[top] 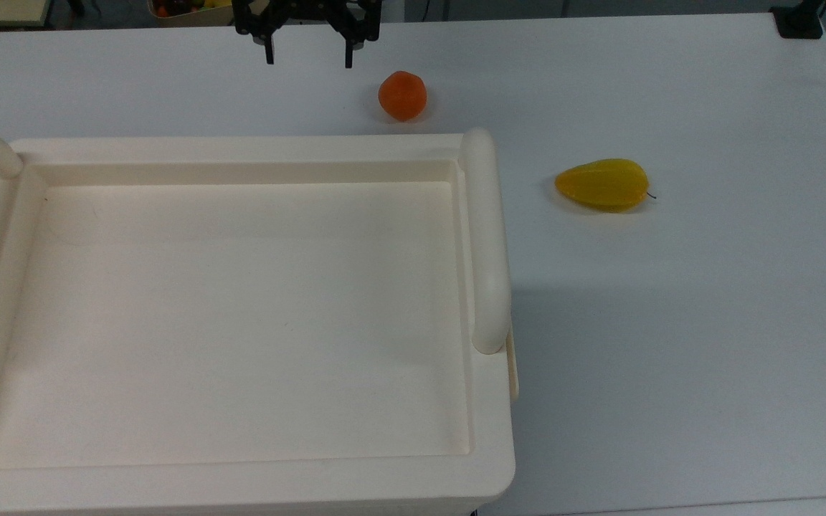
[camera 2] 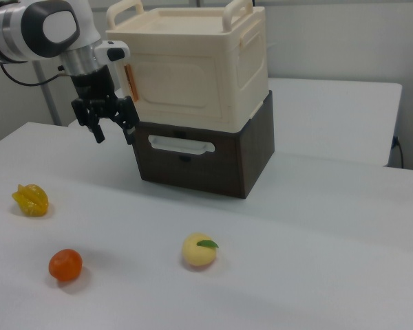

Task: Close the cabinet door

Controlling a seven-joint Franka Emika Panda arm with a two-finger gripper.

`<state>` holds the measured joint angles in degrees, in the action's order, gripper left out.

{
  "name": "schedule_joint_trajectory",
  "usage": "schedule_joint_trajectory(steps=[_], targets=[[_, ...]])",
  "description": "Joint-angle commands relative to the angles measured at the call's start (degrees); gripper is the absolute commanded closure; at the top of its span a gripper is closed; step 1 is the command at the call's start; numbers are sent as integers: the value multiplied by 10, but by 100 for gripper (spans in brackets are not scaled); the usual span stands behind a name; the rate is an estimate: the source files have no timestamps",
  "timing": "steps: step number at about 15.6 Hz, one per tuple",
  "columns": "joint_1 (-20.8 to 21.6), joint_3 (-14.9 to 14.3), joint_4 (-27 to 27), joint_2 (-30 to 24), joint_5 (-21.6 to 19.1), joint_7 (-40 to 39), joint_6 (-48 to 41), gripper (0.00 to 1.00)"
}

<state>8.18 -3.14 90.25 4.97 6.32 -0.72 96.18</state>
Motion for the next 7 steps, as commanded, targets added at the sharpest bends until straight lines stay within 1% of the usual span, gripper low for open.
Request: schedule_joint_trajectory(steps=[1,3,7], targets=[[2,-3,14,-20,-2,5,-31,0],[1,-4,15,-29,-2,5,-35,0],[-1,-5,14,-31,-3,5,-35,0]])
